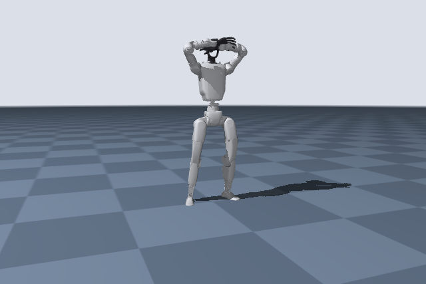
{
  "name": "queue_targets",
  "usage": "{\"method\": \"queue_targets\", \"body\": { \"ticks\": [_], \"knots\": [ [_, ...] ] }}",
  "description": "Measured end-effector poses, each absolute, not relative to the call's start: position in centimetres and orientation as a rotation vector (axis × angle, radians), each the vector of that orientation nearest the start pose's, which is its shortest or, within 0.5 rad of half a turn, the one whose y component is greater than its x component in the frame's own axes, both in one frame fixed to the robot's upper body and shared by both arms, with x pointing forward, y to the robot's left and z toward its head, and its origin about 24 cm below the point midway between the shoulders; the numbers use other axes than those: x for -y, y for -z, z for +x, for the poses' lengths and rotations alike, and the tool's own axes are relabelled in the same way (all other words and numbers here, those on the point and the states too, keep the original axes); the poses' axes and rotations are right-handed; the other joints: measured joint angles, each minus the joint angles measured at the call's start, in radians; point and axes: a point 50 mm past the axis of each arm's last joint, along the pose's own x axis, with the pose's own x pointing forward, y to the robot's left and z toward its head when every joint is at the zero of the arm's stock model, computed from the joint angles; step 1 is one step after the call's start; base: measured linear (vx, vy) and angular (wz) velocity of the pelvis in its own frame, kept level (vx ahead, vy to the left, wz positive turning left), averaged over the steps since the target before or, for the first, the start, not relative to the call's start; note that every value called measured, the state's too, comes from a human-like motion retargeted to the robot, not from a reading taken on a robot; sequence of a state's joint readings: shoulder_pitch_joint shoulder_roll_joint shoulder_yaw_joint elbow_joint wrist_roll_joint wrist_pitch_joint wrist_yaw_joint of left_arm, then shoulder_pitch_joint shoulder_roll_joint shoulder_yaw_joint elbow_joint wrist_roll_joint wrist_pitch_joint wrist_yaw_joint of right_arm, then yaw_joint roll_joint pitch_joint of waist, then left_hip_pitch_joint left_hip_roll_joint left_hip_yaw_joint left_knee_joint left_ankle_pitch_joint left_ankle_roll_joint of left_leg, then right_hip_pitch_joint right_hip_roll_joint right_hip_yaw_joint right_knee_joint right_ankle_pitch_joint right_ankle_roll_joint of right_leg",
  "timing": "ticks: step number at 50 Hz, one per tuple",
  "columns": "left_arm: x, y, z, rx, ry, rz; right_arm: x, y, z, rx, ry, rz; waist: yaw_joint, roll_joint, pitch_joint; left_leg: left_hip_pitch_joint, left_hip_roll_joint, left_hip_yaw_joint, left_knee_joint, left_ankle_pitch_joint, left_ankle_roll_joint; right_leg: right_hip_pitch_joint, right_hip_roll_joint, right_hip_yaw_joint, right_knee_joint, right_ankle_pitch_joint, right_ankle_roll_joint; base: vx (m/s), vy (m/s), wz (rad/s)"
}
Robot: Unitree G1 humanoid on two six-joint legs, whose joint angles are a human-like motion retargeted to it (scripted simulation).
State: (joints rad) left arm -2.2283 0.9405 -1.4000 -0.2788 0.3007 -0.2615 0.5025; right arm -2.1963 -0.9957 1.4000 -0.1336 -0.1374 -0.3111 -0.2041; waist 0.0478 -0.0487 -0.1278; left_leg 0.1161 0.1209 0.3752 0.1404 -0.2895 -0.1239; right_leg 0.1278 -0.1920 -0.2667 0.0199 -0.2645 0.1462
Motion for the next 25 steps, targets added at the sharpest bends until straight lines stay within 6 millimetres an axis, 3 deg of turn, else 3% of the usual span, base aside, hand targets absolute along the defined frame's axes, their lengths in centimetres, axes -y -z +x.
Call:
{"method": "queue_targets", "body": {
  "ticks": [4,7,9,11,13,15,17,20,23,25],
  "knots": [
    [0.3,-46.2,17.5,-3.110,-0.159,-2.073,-0.5,-38.6,15.2,1.920,-0.803,-1.538,0.012,-0.007,0.025,0.005,-0.003,0.000,0.002,-0.001,0.011,0.006,-0.003,-0.001,-0.001,-0.002,0.006,0.00,0.00,0.00],
    [-1.4,-48.6,20.1,-3.033,0.088,-2.333,-1.0,-38.7,13.2,1.978,-0.882,-1.280,0.047,0.028,0.030,0.007,-0.003,0.005,0.002,-0.001,0.019,0.005,-0.003,0.004,0.000,-0.002,0.010,0.00,0.00,0.00],
    [-1.8,-47.7,21.6,-2.895,0.010,-2.502,-1.3,-40.2,13.1,2.024,-0.805,-1.184,0.069,0.054,0.025,0.008,0.000,0.010,0.003,-0.002,0.020,0.002,-0.001,0.009,0.001,-0.002,0.009,0.00,0.00,0.00],
    [-1.3,-45.3,21.7,-2.794,-0.191,-2.504,-1.5,-42.1,13.9,2.053,-0.666,-1.153,0.081,0.073,0.016,0.008,0.003,0.014,0.002,-0.002,0.017,-0.001,0.002,0.014,0.001,-0.001,0.006,0.00,0.00,0.00],
    [-0.2,-42.1,20.1,-2.755,-0.417,-2.328,-1.3,-43.7,15.5,2.025,-0.541,-1.185,0.077,0.079,0.003,0.009,0.006,0.016,0.001,-0.002,0.011,-0.003,0.005,0.017,0.003,0.000,0.002,0.00,0.00,0.00],
    [0.7,-39.1,17.3,-2.766,-0.595,-2.062,-0.7,-44.3,17.6,1.947,-0.470,-1.274,0.059,0.066,-0.006,0.009,0.007,0.016,0.000,-0.002,0.004,-0.004,0.007,0.018,0.004,0.000,-0.002,0.00,0.00,0.00],
    [1.3,-37.7,14.9,-2.813,-0.702,-1.851,0.1,-43.8,19.2,1.860,-0.460,-1.402,0.032,0.035,-0.006,0.009,0.008,0.015,0.000,-0.001,-0.001,-0.004,0.007,0.017,0.005,-0.001,-0.005,0.00,0.00,0.00],
    [1.9,-38.8,13.7,-2.923,-0.657,-1.747,0.6,-41.9,19.7,1.834,-0.501,-1.616,-0.001,-0.010,0.004,0.010,0.005,0.013,0.000,-0.001,-0.002,-0.001,0.005,0.015,0.005,-0.002,-0.004,0.00,0.00,0.00],
    [1.6,-43.6,15.4,-3.024,-0.312,-1.886,0.2,-39.8,17.4,1.966,-0.595,-1.650,-0.004,-0.020,0.023,0.012,0.002,0.012,0.002,-0.001,0.005,0.003,0.001,0.013,0.005,-0.003,0.003,0.00,0.00,0.00],
    [0.6,-46.6,17.0,-3.045,-0.070,-2.036,-0.1,-38.9,15.4,2.034,-0.696,-1.532,0.008,-0.008,0.034,0.013,0.000,0.013,0.003,0.000,0.011,0.003,-0.001,0.014,0.006,-0.003,0.007,0.00,0.00,0.00]
  ]
}}
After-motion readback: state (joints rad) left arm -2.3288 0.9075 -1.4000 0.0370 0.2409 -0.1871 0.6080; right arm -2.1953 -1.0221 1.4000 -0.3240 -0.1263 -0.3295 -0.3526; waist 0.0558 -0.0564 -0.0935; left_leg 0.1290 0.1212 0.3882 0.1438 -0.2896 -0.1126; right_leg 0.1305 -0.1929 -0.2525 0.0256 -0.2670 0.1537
